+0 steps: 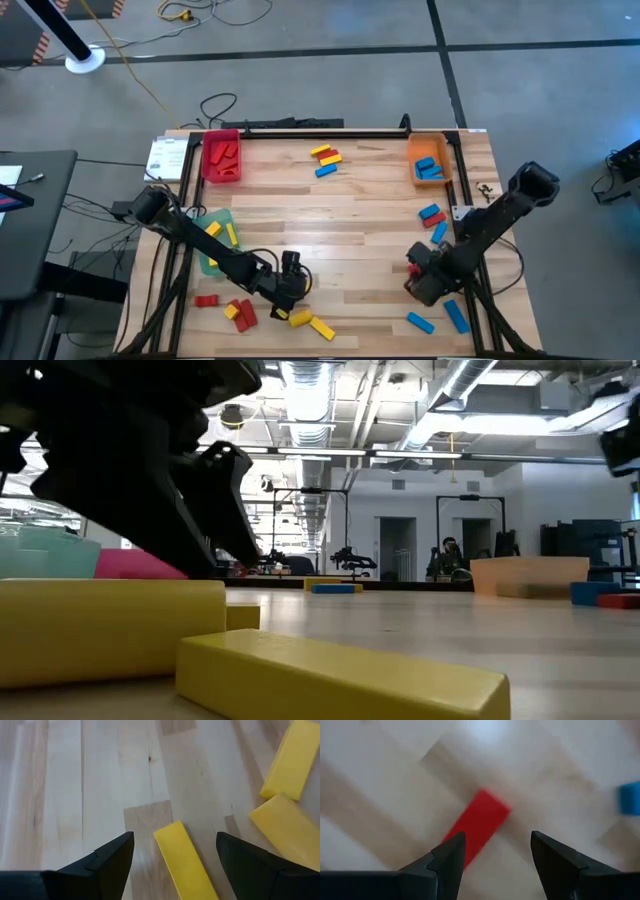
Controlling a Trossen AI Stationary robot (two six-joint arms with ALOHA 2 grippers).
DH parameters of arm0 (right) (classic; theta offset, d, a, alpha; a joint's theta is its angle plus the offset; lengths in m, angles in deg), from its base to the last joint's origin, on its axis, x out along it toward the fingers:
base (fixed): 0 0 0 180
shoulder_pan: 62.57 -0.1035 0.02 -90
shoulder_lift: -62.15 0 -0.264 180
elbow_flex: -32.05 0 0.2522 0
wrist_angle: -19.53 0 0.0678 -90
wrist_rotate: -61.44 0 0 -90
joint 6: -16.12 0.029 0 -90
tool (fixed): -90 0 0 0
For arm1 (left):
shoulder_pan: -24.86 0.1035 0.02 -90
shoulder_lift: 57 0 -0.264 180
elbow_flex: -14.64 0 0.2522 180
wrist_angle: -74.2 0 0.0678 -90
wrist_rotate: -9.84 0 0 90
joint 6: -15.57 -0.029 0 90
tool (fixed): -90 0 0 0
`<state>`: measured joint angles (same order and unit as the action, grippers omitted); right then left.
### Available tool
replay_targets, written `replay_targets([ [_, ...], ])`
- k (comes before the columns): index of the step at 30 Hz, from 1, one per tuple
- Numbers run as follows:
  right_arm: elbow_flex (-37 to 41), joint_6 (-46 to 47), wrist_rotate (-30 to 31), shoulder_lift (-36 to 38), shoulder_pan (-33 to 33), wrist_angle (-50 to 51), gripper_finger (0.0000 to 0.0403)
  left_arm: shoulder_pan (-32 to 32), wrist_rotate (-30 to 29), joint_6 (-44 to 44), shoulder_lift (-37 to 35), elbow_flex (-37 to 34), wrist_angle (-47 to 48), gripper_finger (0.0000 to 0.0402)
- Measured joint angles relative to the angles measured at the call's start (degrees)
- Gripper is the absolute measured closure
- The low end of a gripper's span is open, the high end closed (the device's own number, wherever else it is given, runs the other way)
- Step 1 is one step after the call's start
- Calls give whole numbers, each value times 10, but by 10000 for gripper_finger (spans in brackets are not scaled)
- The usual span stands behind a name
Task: Sort blocks
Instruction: Put the red block into the red bin
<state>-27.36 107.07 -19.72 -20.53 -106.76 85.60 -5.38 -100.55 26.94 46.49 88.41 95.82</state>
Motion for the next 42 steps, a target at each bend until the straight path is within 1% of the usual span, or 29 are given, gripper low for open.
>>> replay_targets([
  [4, 0, 33, 0, -20, -31, -55, 164, 1, -1, -11, -4, 0, 0, 123],
  [8, 0, 70, 2, -42, -51, -80, 160, 7, -1, -13, -4, 0, 0, 123],
  [12, 0, 95, 4, -69, -56, -94, 153, 12, -2, -18, -4, 0, 0, 123],
  [18, -3, 91, 2, -101, -45, -106, 156, 15, -2, -30, -4, 1, 0, 123],
  [20, -3, 87, 0, -107, -44, -104, 164, 15, -2, -35, -4, 1, 0, 123],
  [22, -3, 86, 0, -108, -44, -103, 180, 18, -2, -37, -4, 1, 0, 123],
  [26, -2, 76, -1, -103, -45, -107, 237, 24, -2, -37, -4, 1, 0, 123],
  [31, -15, 28, -11, -99, -44, -91, 331, 37, -1, -43, -4, 1, -20, 123],
  [33, -24, -13, -10, -100, -40, -88, 357, 44, -1, -56, -4, 1, -41, 123],
  [35, -34, -54, 2, -101, -31, -90, 359, 50, 2, -71, -4, 1, -70, 123],
  [37, -49, -101, 33, -101, -19, -106, 359, 59, 16, -87, -4, 1, -104, 123],
  [42, -84, -235, 96, -101, 16, -131, 352, 90, 72, -102, -4, 2, -177, 123],
])
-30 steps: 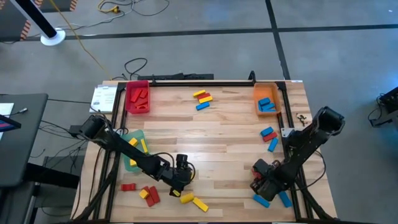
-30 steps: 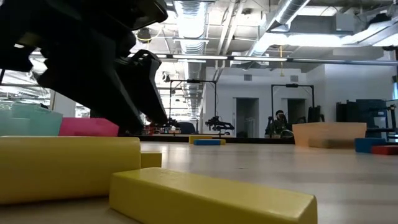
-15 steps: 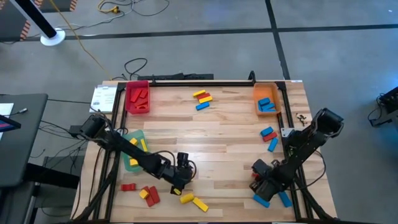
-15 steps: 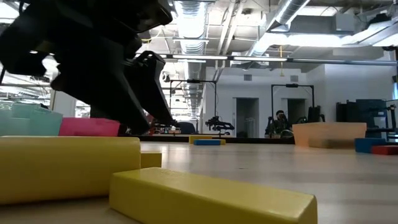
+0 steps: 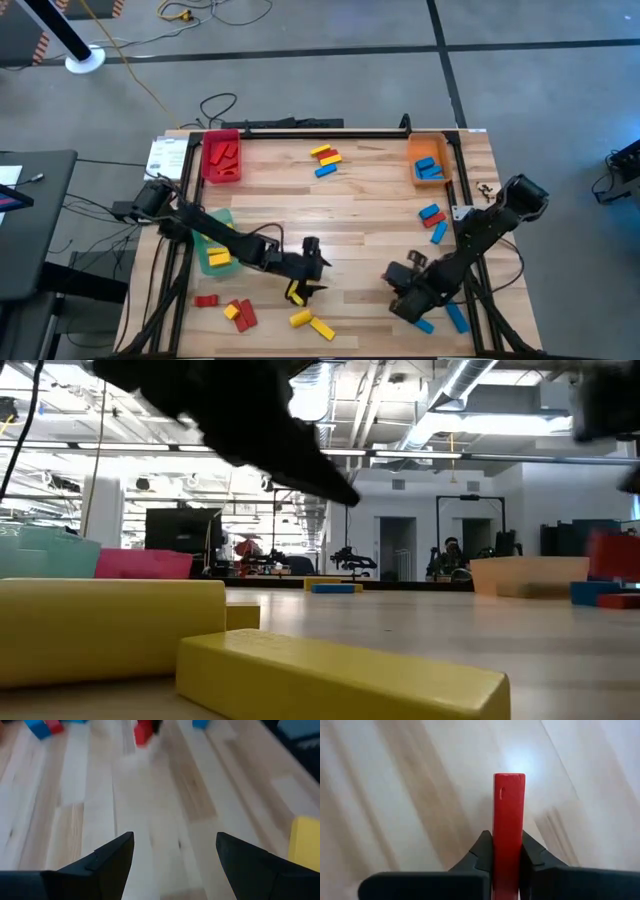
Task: Sort blocks
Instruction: Put the red block into the red bin
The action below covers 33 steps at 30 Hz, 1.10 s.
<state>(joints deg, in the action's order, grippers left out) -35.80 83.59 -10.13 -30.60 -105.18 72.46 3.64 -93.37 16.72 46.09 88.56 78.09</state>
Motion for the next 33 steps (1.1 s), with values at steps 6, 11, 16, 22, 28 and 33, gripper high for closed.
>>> replay_targets([
  [6, -41, -177, 49, 0, 47, -67, 346, 29, 26, 0, 0, 0, -69, 123],
  [11, -75, -304, 63, 1, 79, -116, 346, 43, 72, 4, 0, 0, -116, 123],
  [16, -103, -401, 66, 1, 100, -154, 346, 49, 76, 10, 0, 0, -129, 123],
  [22, -122, -452, 66, 1, 122, -162, 345, 51, 70, 16, 0, 0, -147, 127],
  [28, -122, -453, 61, 1, 132, -154, 345, 51, 67, 0, 0, 0, -170, 172],
  [33, -123, -452, 59, 1, 132, -150, 345, 51, 66, -7, 0, 0, -167, 202],
])
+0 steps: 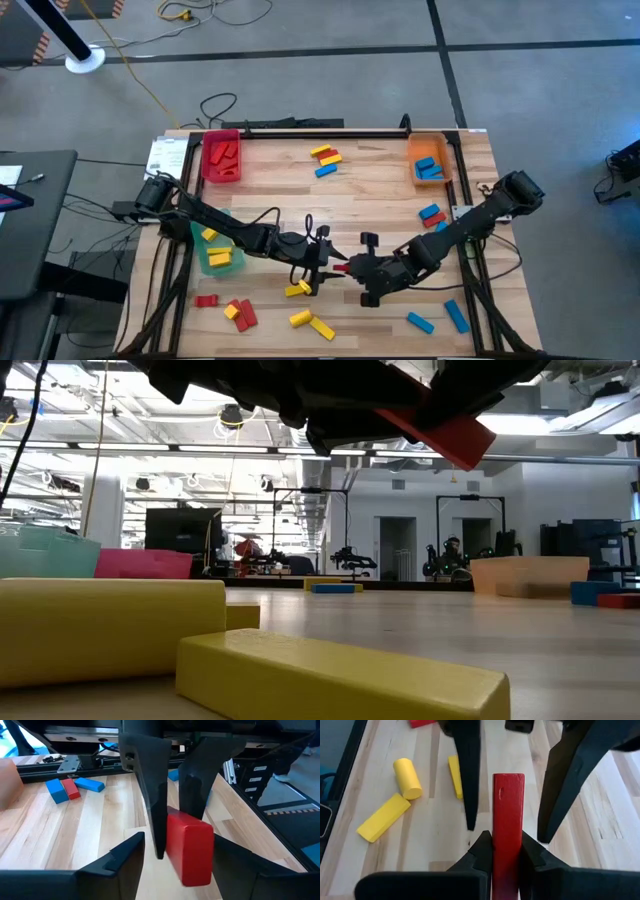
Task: Sort blocks
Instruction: Put the red block into the red bin
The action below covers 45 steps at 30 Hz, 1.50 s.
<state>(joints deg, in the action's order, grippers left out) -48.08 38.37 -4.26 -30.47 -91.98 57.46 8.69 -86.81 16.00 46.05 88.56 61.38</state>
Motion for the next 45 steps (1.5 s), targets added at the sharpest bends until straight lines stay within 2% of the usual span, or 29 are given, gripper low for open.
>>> replay_targets([
  [12, 0, 17, -2, 0, 0, 20, 345, -2, -1, -2, 0, 0, -5, 218],
  [16, 0, 17, -2, 0, 2, 17, 344, -2, -1, -6, 0, 0, -8, 247],
  [24, 0, 23, -3, 1, 3, 13, 344, -2, 19, -32, 0, 7, -7, 334],
  [27, 0, 25, 0, 1, 3, 18, 338, -1, 19, -50, 0, 14, 9, 346],
  [31, 0, 27, -2, 1, 2, 19, 307, 2, 27, -71, 0, 25, 34, 346],
  [38, 0, 69, -3, 3, -2, 84, 214, 16, 32, -81, -18, 25, 92, 346],
  [42, 0, 129, -2, 9, -3, 155, 178, 25, -4, -99, -53, 25, 154, 346],
  [45, 0, 176, 1, 12, -6, 206, 170, 32, -54, -126, -90, 25, 217, 346],
])
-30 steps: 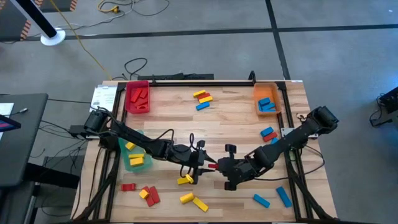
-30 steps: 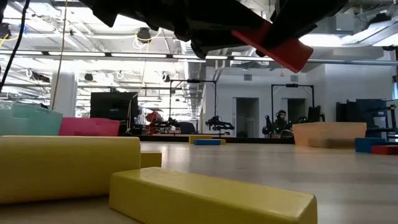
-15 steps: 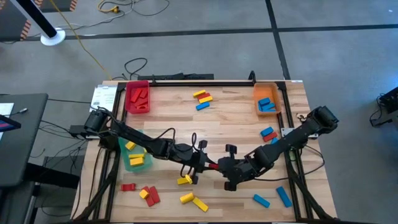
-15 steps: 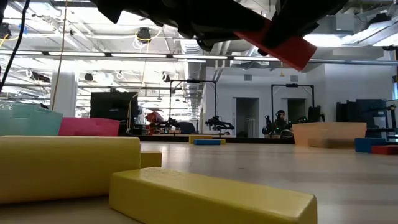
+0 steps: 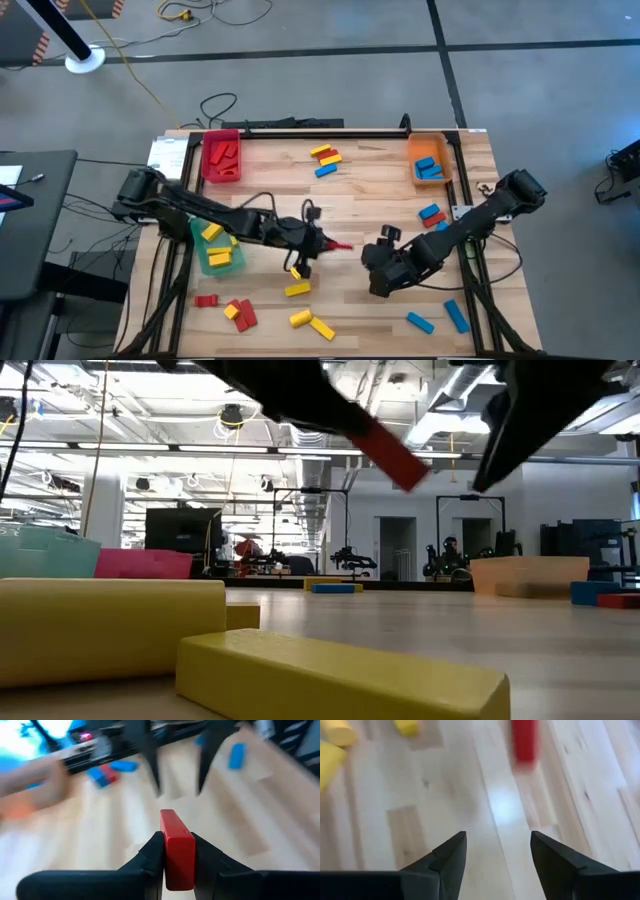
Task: Sort blocks
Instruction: Put the red block into the red bin
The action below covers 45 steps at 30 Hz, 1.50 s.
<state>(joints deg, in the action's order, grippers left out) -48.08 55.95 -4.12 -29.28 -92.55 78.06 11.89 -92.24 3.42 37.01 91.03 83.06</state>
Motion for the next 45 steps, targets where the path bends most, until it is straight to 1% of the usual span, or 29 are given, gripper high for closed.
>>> replay_targets([
  [3, 0, 39, 2, 1, -6, 42, 170, 11, -75, -25, -49, 0, 83, 345],
  [6, 0, 65, 2, 1, -18, 58, 173, 32, -168, -34, -99, 0, 186, 345],
  [8, 0, 78, 8, 1, -28, 62, 177, 52, -218, -31, -132, 0, 255, 345],
  [10, 0, 91, 18, 1, -39, 63, 180, 77, -252, -20, -164, 0, 318, 345],
  [13, 0, 121, 37, 1, -58, 78, 184, 128, -271, 1, -211, 0, 401, 345],
  [16, 0, 166, 56, 1, -77, 109, 188, 191, -272, 17, -252, 0, 462, 345],
  [20, 0, 236, 66, 1, -102, 154, 191, 280, -272, 24, -292, 0, 518, 345],
  [23, 1, 280, 69, 1, -122, 174, 193, 348, -249, 21, -309, -2, 540, 345],
  [26, 1, 322, 72, 1, -142, 193, 194, 412, -214, 9, -318, -21, 538, 345],
  [31, 1, 400, 77, 1, -174, 235, 194, 508, -199, -21, -317, -78, 529, 345],
  [36, 1, 489, 77, 1, -203, 297, 194, 593, -143, -42, -317, -135, 483, 345],
  [42, 1, 602, 76, 1, -223, 377, 194, 664, -61, -51, -317, -180, 428, 345],
  [45, 2, 655, 71, 1, -230, 420, 194, 684, -42, -58, -316, -189, 428, 345],
])
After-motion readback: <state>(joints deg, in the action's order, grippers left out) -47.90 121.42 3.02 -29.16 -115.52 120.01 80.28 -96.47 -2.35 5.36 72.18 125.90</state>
